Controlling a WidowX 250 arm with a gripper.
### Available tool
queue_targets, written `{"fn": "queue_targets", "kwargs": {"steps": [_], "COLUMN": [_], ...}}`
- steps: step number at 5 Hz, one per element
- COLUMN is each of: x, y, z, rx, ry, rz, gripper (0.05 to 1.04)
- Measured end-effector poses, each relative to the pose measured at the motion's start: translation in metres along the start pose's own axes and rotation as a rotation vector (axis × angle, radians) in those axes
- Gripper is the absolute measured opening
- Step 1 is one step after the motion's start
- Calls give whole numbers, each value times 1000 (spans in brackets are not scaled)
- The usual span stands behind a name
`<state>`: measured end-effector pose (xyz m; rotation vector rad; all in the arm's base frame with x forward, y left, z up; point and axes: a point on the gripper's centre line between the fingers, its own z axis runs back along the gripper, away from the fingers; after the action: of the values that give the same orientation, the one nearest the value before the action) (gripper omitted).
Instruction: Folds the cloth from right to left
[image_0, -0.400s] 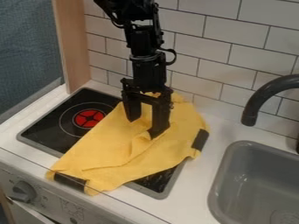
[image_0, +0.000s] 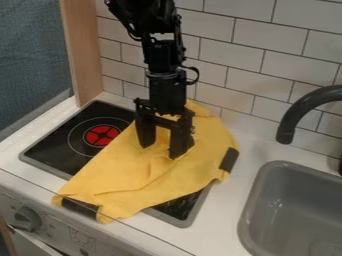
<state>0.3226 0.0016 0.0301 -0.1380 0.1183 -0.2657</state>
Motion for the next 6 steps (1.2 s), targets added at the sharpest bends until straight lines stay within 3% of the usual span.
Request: {"fn": "queue_targets", "kwargs": {"steps": [2,3,4,6], "x": [7,7,18,39], "y": [-48,-66,-77,-85], "z": [21,19,25,-9], "rx": [100,133,180,204], "ry": [-41,-19,-46,46], "rz": [-95,-107,-111,-146], "gripper": [999,999,999,999]}}
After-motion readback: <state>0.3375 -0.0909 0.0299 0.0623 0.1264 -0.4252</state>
